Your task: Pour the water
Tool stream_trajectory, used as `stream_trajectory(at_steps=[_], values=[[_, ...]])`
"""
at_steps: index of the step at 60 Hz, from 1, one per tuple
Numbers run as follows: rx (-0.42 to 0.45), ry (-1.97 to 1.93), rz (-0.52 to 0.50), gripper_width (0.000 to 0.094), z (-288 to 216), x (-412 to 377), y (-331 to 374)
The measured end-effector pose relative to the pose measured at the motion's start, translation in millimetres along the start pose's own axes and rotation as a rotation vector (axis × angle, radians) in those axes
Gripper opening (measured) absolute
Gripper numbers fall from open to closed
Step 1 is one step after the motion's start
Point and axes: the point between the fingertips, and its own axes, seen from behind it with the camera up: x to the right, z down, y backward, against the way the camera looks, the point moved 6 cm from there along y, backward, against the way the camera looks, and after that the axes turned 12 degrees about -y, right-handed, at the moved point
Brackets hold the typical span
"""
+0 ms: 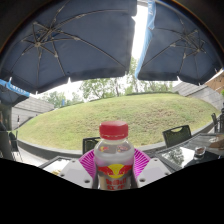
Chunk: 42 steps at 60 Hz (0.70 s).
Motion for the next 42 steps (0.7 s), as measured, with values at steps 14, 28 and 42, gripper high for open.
stream_trajectory(at_steps=[14, 28, 42], values=[[-0.156, 0.002, -0.001, 0.0446, 66.6, 41.2, -4.4], [-0.214, 0.070, -0.021, 0.0450, 94.1, 40.9, -8.1], [-0.245, 0.065, 0.000, 0.0562, 94.0, 42.9, -7.1]])
